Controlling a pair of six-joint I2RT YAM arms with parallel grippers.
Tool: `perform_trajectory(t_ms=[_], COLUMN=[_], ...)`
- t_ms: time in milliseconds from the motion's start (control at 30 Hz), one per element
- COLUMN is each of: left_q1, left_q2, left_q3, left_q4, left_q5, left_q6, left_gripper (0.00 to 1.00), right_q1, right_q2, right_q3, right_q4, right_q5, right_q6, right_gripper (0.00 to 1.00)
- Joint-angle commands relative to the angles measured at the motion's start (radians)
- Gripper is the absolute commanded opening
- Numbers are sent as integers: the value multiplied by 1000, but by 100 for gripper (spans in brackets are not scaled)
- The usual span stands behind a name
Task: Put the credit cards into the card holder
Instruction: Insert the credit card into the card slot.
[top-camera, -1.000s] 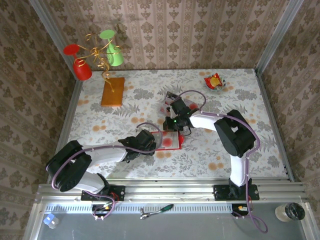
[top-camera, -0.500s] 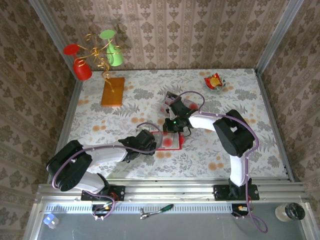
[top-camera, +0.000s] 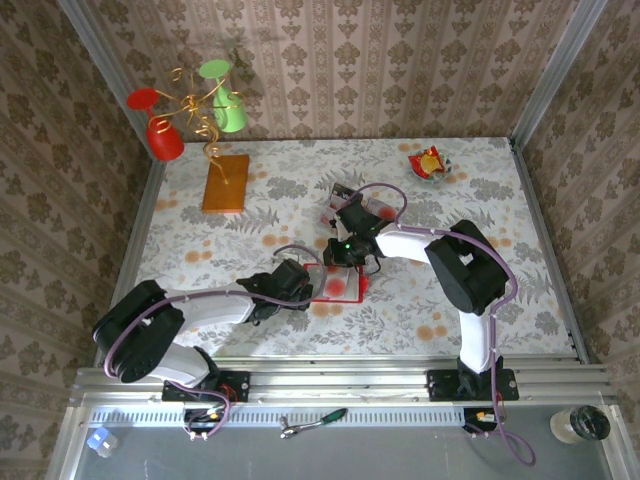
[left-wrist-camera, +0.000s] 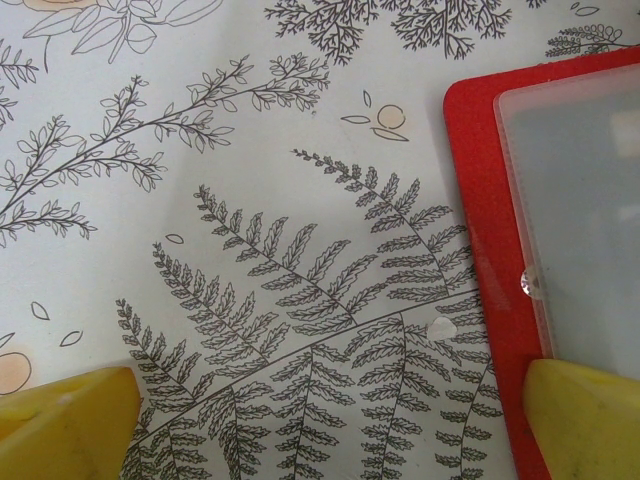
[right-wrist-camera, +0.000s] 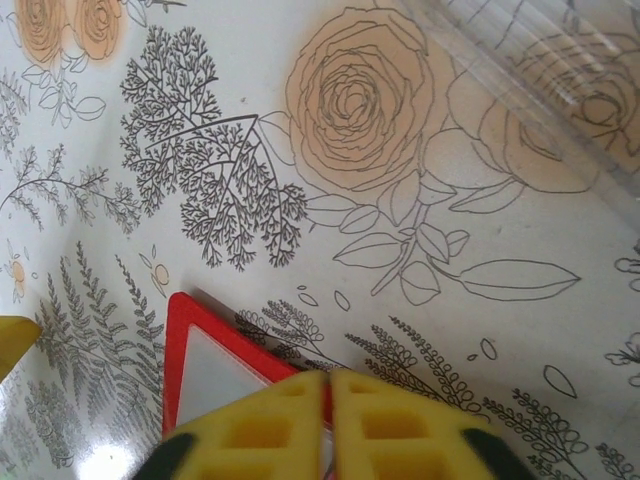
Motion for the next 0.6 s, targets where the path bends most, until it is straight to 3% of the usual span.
perform_trajectory(t_ms=[0,567], left_q1=[2,1], left_q2=[20,18], left_q3=[-18,-20], left_q4=[-14,-10], left_q5=[3,6], left_q6=[3,2], left_gripper=[100,100], right_q1=[-19,1], right_q2=[-78,-373], right_q3=[10,-381], right_q4=[-34,153], right_q5=[33,79], right_q6=[-8,212], right_gripper=[25,37])
